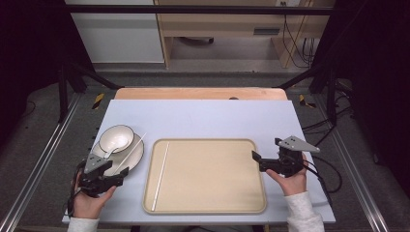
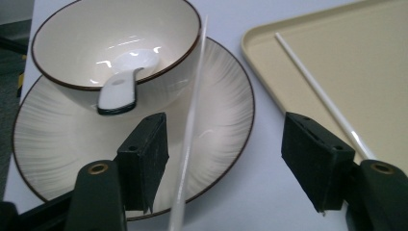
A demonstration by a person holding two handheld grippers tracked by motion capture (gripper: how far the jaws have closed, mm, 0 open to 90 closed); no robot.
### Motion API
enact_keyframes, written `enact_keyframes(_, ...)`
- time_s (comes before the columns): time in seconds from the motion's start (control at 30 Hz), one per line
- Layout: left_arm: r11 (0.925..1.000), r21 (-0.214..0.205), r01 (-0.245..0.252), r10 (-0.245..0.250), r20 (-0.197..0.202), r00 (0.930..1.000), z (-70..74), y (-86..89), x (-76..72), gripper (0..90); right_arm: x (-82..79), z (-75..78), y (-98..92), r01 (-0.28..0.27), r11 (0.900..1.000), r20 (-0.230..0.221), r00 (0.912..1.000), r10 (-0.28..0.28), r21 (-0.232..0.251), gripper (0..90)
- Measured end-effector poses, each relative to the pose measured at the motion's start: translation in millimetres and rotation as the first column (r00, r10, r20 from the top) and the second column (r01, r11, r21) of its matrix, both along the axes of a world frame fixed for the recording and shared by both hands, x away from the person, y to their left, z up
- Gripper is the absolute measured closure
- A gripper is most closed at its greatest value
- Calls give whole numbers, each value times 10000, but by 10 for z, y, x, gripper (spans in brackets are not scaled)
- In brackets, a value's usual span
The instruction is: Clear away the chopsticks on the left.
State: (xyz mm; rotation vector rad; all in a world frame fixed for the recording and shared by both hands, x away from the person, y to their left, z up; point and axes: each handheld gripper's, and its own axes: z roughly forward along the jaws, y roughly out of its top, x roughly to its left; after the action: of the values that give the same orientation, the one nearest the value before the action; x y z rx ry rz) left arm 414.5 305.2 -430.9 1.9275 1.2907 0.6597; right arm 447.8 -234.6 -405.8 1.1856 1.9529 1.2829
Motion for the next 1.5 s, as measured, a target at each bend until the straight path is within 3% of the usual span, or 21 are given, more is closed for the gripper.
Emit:
enact_keyframes(0.33,9969,787,-74,133,-749,9971,-127,-5,252,460,-3,8,-9,36,10000,39,10000,-37,36,33)
enact_keyframes(0.43,9960,886,-107,191,-944,9954,-146,3,302,543,-2,7,-8,41,10000,13,10000,-41,22,33)
enact_keyframes(0.6,9956,938,-42,149,-1141,9934,-180,6,353,646,4,-2,-3,21,10000,10,10000,-21,-45,33)
enact_keyframes(1.23,9947,1006,203,-50,-1504,9886,-227,2,386,828,9,-7,1,12,10000,-31,10000,-12,-85,33)
enact_keyframes(1.5,9941,1035,314,-148,-1571,9875,-219,-19,376,843,13,-12,2,23,9999,-25,10000,-23,-101,34)
